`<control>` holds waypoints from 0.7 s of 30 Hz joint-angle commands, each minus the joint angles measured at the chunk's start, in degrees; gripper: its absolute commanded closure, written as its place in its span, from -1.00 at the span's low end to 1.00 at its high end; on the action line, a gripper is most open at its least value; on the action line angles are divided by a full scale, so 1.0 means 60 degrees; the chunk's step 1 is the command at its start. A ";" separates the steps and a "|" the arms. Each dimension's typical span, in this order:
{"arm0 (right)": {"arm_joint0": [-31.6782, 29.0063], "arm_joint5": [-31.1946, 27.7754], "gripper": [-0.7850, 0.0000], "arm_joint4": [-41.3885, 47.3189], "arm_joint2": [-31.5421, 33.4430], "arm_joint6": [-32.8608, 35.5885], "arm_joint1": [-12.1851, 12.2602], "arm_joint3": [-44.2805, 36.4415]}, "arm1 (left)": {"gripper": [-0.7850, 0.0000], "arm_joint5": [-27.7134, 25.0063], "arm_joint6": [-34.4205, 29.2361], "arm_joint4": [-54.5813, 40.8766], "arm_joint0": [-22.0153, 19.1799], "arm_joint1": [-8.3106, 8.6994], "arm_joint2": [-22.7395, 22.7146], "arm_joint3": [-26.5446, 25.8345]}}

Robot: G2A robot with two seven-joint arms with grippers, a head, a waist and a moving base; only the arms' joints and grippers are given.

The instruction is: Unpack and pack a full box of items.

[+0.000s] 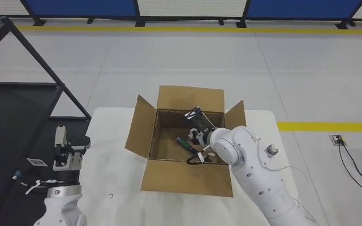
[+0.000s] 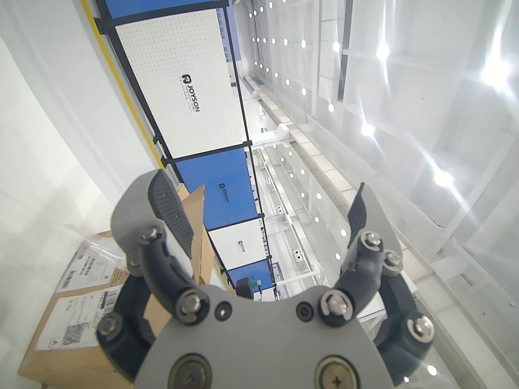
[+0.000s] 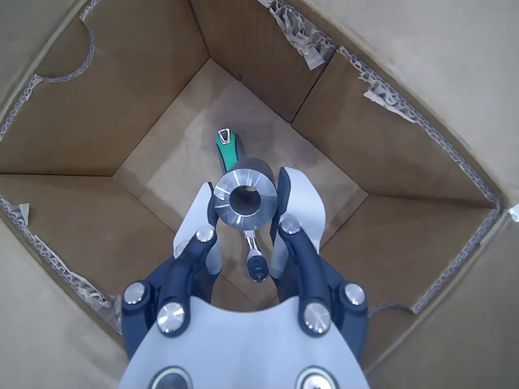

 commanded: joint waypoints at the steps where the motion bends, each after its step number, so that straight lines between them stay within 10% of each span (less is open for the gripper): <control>1: 0.0000 0.0002 1.00 0.0001 -0.0001 -0.0003 0.0000 0.0000 | -1.00 0.0000 0.0000 0.0000 0.0000 0.0000 0.0000 0.0000; 21: -0.0360 -0.0321 1.00 0.0035 0.0225 -0.0185 0.0085 -0.0765 | -1.00 0.0000 0.0000 0.0000 0.0000 0.0000 0.0000 0.0000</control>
